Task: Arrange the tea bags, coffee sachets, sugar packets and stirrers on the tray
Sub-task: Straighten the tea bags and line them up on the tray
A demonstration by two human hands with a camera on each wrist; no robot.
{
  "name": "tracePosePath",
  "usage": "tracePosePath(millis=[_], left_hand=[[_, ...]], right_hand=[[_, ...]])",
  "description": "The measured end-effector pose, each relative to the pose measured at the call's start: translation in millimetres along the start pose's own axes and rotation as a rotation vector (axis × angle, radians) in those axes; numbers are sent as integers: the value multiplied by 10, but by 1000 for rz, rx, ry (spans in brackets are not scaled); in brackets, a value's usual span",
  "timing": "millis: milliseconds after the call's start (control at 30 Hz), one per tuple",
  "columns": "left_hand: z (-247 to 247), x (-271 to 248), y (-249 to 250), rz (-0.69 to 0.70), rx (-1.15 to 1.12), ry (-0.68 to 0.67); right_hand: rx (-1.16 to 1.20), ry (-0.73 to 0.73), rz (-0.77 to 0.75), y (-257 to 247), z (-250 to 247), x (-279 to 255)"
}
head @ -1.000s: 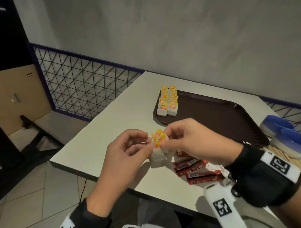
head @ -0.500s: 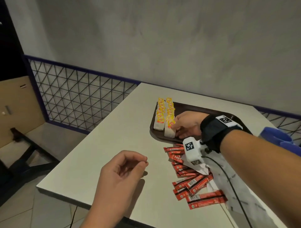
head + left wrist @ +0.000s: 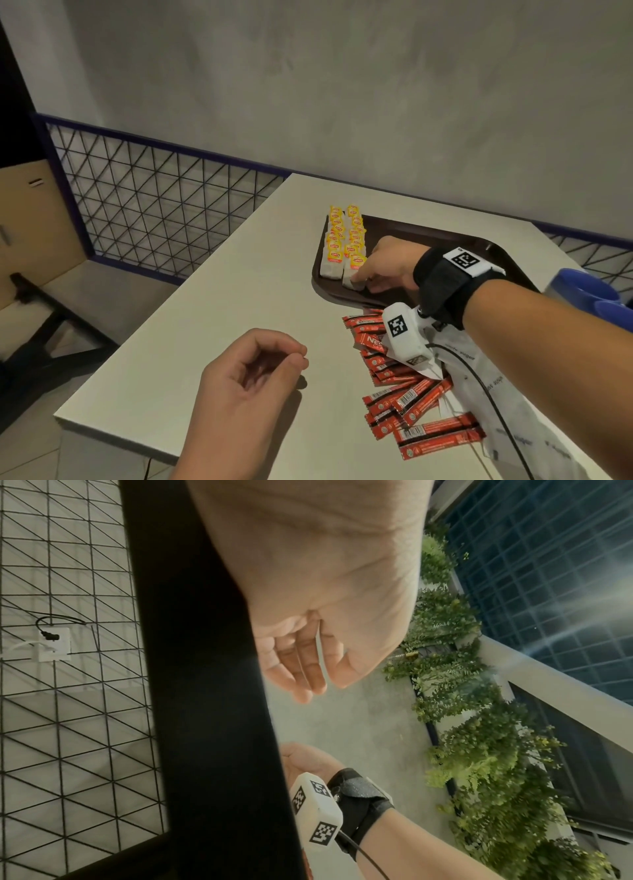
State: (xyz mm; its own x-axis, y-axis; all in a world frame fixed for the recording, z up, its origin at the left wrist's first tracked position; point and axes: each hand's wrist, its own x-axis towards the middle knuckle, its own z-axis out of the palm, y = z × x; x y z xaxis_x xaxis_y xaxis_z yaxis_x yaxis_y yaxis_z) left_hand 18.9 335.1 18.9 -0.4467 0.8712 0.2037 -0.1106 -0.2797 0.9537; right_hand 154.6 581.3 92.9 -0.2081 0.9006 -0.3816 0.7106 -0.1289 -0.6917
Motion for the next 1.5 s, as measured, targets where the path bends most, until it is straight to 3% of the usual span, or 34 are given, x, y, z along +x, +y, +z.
tracePosePath(millis=[167, 267, 433, 500, 633, 767, 867, 967, 1200, 1400, 1500], left_hand=[[9, 37, -1, -71, 70, 6], [28, 182, 141, -111, 231, -137], [219, 858, 626, 7, 397, -235], [344, 1239, 711, -18, 472, -295], [552, 1886, 558, -129, 727, -419], [755, 2159, 341, -234, 1025, -494], [866, 2230, 150, -381, 1137, -571], [918, 2274, 34, -373, 1199, -627], [927, 2286, -40, -281, 1234, -605], [942, 2259, 53, -243, 1284, -511], [1000, 2230, -13, -243, 1310, -522]], right_hand=[[-4, 25, -29, -23, 40, 31], [3, 36, -34, -46, 58, 51], [32, 5, -29, -51, 15, 68], [71, -28, -1, -18, -41, 101], [241, -41, 71, 35, -245, 264], [421, 25, 85, 47, -459, 470], [477, -59, 112, 48, -459, 558], [531, -126, 107, 56, -397, 652], [664, -212, 109, 59, -314, 716], [402, -43, 99, -19, -526, 938], [300, -33, 64, -132, -581, 1120]])
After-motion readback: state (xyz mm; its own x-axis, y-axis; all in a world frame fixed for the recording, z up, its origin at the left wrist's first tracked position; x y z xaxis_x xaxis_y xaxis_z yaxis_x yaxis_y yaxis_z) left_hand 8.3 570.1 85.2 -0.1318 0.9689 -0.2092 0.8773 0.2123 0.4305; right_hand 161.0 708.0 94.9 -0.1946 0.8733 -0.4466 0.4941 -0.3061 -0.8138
